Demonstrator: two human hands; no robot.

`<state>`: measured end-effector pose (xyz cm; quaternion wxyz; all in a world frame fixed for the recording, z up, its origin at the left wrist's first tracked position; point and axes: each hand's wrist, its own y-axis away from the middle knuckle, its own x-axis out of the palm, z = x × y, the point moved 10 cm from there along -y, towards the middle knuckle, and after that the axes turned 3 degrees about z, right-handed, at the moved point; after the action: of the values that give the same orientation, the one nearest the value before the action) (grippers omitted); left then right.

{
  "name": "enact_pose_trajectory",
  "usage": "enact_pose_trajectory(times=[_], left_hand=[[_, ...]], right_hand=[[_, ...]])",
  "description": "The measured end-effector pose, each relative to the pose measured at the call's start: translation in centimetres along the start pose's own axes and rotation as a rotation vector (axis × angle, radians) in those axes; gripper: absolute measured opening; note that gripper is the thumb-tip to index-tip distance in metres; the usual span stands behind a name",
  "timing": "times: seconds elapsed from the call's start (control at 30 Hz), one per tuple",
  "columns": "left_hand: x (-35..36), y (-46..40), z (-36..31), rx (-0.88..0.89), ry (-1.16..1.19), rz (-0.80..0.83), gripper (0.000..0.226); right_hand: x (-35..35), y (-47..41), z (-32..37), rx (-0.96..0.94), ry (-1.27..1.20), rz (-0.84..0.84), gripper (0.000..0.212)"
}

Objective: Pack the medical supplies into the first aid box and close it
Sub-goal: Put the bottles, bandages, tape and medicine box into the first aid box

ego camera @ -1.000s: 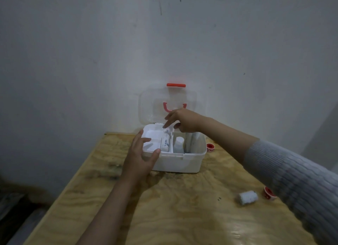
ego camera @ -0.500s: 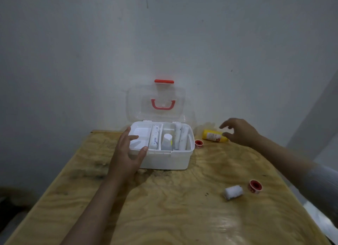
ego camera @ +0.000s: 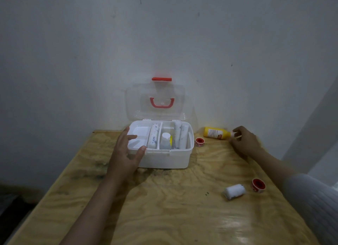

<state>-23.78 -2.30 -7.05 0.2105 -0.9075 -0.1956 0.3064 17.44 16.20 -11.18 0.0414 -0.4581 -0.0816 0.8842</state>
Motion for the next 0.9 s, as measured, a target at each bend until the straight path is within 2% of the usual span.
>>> enact_pose_trajectory(times=[0.1, 0.27, 0.37, 0.5, 0.73, 0.9], left_hand=[[0.1, 0.0, 0.0, -0.003, 0.010, 0.003, 0.064], [0.2, 0.0, 0.1, 0.014, 0.005, 0.003, 0.061], [0.2, -0.1, 0.3, 0.009, 0.007, 0.004, 0.060], [0.4, -0.2, 1.4, -0.003, -0.013, 0.002, 0.039], [0.6, -0.3, 1.8, 0.003, 0.008, -0.016, 0.042], [0.6, -0.3, 1.9, -0.004, 0.010, -0.022, 0.040]], right_hand=[[0.8, -0.3, -0.1, 0.008, -0.021, 0.034, 0.042], [0.5, -0.3, 0.2, -0.013, -0.084, 0.010, 0.019], [-0.3, 0.4, 0.9, -0.066, -0.121, -0.016, 0.016], [-2.0, 1.3, 2.4, -0.118, -0.226, -0.082, 0.013], [-7.1, 3.4, 8.5, -0.346, -0.184, -0.233, 0.012], [-10.7, 5.5, 13.8, -0.462, -0.320, -0.290, 0.012]])
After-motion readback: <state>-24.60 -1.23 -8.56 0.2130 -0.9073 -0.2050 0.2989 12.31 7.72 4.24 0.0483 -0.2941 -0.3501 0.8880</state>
